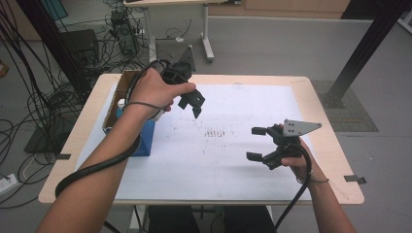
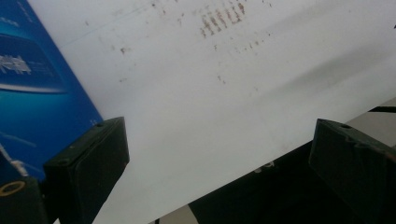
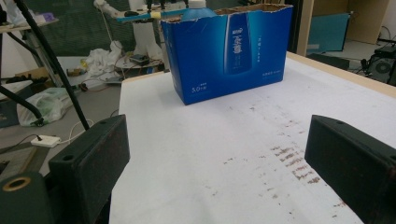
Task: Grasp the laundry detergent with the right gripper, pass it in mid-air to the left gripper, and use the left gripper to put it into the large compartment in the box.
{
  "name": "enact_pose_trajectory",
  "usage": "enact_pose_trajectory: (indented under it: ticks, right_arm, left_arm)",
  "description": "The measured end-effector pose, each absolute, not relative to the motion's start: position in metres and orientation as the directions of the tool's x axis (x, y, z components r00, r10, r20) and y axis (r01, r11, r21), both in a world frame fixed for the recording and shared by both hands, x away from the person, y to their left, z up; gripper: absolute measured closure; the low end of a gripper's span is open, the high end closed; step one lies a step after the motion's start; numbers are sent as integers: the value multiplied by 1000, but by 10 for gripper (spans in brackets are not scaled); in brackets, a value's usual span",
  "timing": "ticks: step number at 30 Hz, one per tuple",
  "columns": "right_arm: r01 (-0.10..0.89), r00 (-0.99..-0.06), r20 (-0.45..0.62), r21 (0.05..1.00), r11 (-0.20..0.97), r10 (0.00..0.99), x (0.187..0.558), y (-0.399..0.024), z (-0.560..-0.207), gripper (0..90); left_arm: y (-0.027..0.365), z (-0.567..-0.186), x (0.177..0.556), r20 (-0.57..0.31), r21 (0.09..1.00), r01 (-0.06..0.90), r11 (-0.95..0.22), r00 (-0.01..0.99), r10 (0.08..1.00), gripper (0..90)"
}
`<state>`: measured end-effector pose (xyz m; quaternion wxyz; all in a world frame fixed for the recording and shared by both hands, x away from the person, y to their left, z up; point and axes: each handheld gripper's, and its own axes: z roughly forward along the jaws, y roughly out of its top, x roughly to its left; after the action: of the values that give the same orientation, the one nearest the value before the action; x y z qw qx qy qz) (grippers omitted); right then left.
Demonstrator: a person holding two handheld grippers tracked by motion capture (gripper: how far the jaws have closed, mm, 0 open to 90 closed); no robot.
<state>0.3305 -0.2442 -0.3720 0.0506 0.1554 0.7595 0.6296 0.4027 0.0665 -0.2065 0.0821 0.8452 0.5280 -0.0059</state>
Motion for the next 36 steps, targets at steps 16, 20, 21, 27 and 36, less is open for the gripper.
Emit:
enact_pose_trajectory:
  ticks: [16, 20, 21, 27, 36]
  right_arm:
    - [182, -943, 129, 972, 151, 307, 331, -246, -374, 65]
    - [185, -943, 132, 971, 150, 306, 331, -245, -376, 65]
    - [184, -943, 131, 971, 152, 305, 331, -245, -376, 65]
    - [185, -943, 130, 970, 157, 307, 331, -245, -376, 65]
    - [188, -941, 132, 969, 159, 313, 331, -247, -376, 65]
  left_arm:
    - [46, -253, 394, -73, 101, 872, -478, 486, 871, 55]
    - [45, -268, 393, -95, 97, 875, -474, 483, 871, 56]
    - [44, -273, 393, -98, 92, 876, -473, 481, 871, 56]
    - [44, -296, 393, -59, 76, 879, -470, 475, 878, 60]
    - [44, -320, 391, -88, 55, 883, -467, 470, 878, 62]
